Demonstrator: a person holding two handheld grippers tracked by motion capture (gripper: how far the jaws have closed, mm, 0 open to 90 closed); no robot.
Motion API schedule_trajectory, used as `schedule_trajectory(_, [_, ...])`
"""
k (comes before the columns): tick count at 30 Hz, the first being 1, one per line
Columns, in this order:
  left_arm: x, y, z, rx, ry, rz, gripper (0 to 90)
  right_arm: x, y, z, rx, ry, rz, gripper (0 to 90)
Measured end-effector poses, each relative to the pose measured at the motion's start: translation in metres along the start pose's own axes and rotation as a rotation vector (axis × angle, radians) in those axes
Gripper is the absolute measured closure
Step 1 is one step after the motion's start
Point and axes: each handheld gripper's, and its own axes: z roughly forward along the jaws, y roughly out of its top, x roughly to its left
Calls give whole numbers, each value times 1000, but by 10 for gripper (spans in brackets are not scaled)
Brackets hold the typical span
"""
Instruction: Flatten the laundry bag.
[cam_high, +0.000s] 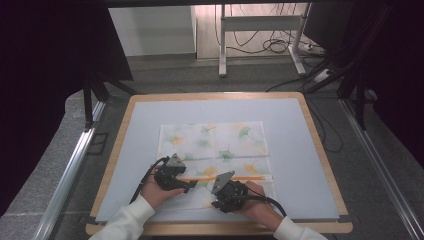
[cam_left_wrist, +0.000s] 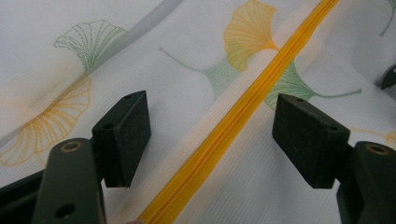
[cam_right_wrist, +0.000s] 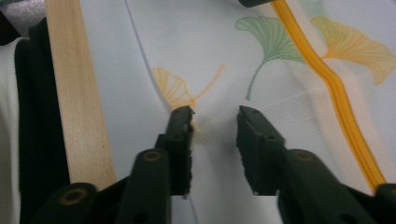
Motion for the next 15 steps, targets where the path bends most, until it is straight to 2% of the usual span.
schedule_trajectory(3, [0,0,0,0,0,-1,281,-2,0,0,-1,6,11,774])
schedule_trajectory(6, [0,0,-1,0,17,7,300,-4,-1,0,-7,22,14,861])
schedule_trajectory(9, [-2,-1,-7,-18,49,21,304,-5,-1,0,-11,25,20,882])
schedule_trajectory(15, [-4,-4,-28,-74,53,18,327,-7,-4,-2,-35,39,51,892])
